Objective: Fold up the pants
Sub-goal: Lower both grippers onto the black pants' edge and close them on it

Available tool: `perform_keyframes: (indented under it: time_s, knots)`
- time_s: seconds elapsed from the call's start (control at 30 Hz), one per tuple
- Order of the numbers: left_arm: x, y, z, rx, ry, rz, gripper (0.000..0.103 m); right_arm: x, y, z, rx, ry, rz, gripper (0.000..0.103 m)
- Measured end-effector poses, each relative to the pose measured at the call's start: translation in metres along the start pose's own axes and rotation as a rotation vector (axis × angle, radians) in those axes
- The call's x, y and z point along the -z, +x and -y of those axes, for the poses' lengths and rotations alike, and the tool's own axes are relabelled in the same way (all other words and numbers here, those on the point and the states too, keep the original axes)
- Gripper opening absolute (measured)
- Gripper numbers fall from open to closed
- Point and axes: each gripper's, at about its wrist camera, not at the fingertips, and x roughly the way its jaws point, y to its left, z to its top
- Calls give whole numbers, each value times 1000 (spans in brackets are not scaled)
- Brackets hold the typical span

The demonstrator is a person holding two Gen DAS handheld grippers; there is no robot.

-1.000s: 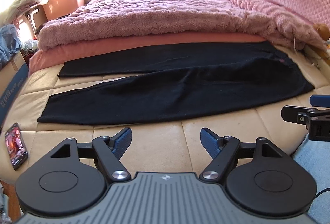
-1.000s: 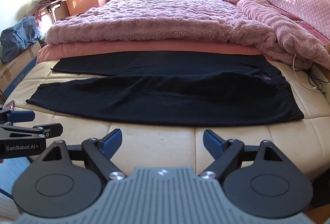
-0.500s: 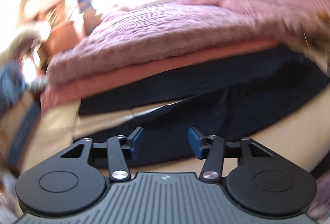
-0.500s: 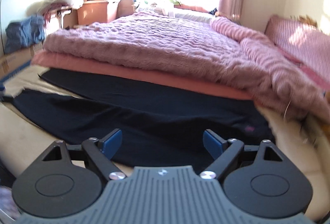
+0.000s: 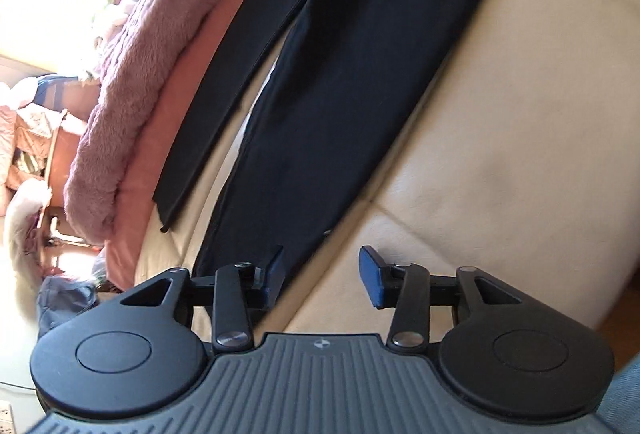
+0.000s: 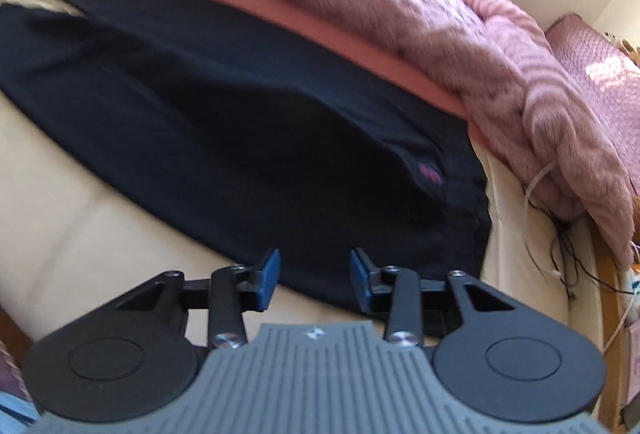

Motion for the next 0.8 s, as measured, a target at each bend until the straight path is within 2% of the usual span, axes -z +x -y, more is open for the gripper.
perform_keyframes:
  time_s: [0.23, 0.4, 0.47, 0.57, 0.73, 0.8]
  knots:
    - [-2, 17, -2, -76, 56, 1, 53, 11, 18, 14, 23, -26, -35, 34]
    - [5, 17, 20, -197, 256, 17, 54, 15, 22, 8, 39, -93, -57, 34]
    - [3, 19, 21, -225, 268, 4, 53, 17, 24, 6, 47, -130, -70, 34]
    - [-1, 25, 19, -267, 229, -31, 42, 19, 24, 6, 52, -182, -74, 34]
    - [-15, 32, 15, -227, 126, -68, 16, 31, 23, -1, 71, -362, -97, 34]
    - [-19, 28, 6, -210, 41, -70, 8, 38, 23, -2, 80, -441, -109, 34]
